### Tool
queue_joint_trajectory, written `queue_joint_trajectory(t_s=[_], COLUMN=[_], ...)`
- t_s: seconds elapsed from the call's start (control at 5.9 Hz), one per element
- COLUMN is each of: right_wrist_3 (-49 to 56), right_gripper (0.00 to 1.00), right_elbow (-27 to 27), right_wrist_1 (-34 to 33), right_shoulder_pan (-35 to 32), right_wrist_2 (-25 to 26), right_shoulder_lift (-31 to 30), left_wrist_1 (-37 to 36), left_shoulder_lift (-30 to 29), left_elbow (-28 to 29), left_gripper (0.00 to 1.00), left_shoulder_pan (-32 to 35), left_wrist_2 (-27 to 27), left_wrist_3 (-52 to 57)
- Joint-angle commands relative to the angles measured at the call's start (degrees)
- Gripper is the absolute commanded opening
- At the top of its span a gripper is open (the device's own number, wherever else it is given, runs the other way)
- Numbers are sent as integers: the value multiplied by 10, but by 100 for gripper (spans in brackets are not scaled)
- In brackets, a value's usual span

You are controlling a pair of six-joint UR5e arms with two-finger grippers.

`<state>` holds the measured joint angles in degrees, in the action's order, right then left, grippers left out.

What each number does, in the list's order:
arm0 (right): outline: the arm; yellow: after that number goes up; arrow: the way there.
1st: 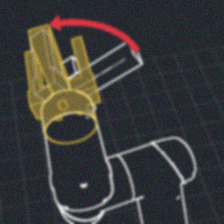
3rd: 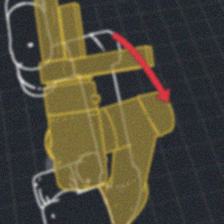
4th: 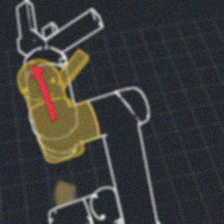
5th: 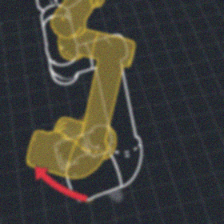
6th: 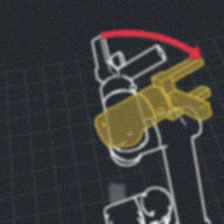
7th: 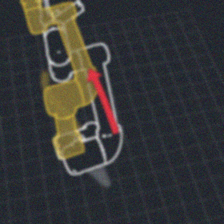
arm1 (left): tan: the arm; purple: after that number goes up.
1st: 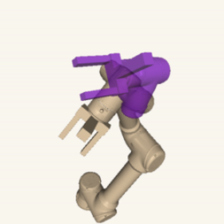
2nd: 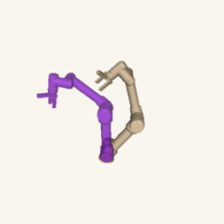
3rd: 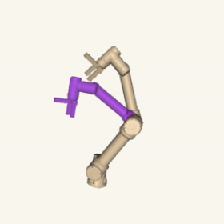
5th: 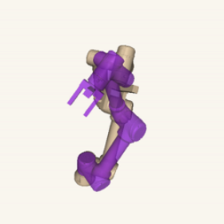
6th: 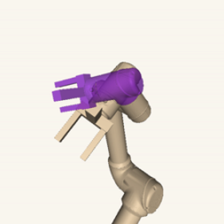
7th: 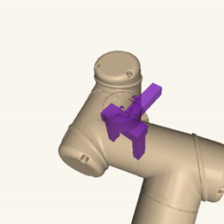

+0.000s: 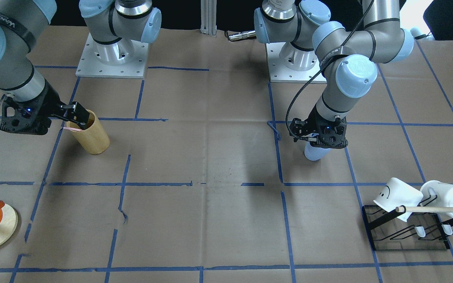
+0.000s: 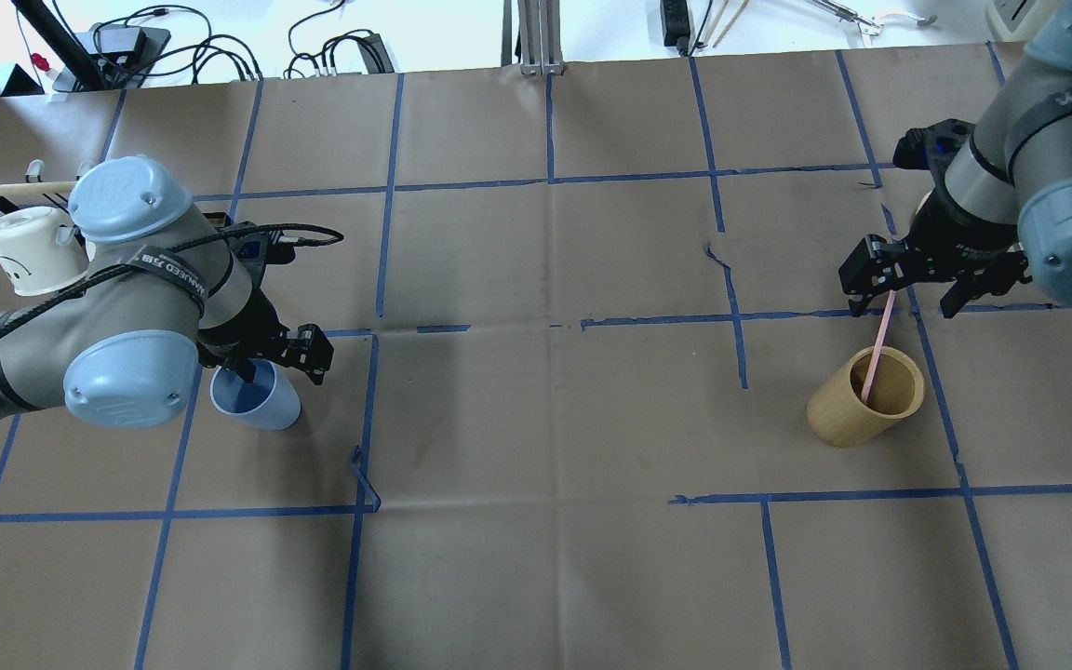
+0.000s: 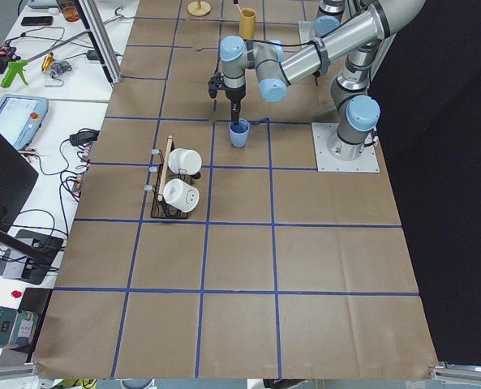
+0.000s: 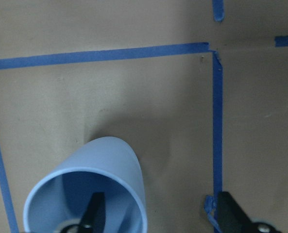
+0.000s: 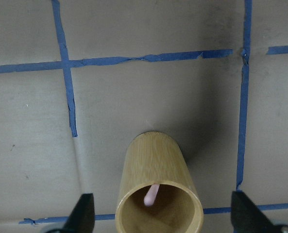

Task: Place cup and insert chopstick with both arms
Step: 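Grasp the blue cup with left gripper while right gripper grasps pink stick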

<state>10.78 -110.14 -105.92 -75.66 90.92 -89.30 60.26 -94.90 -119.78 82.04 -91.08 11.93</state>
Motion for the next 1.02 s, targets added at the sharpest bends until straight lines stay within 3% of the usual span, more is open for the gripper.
queue_joint_trajectory(t_s=[0.0, 0.17, 0.34, 0.51, 0.85], right_wrist_3=[-1, 0, 0, 0, 1], right_gripper=[62, 32, 15, 9, 9], right_elbow=[-10, -9, -7, -2, 49], right_wrist_1=[-31, -30, -30, -30, 2], right_shoulder_pan=[0, 0, -1, -2, -5], right_wrist_2=[2, 2, 2, 2, 2], right_shoulder_lift=[0, 0, 0, -3, -7], left_wrist_1=[5, 13, 13, 23, 44], left_shoulder_lift=[-9, -7, 1, 0, -38], left_elbow=[3, 6, 10, 52, 135], left_gripper=[9, 4, 2, 2, 2], left_shoulder_pan=[0, 1, 4, 36, 170], left_wrist_2=[-3, -3, -2, 5, 9], left_wrist_3=[-2, -2, -11, -68, -255])
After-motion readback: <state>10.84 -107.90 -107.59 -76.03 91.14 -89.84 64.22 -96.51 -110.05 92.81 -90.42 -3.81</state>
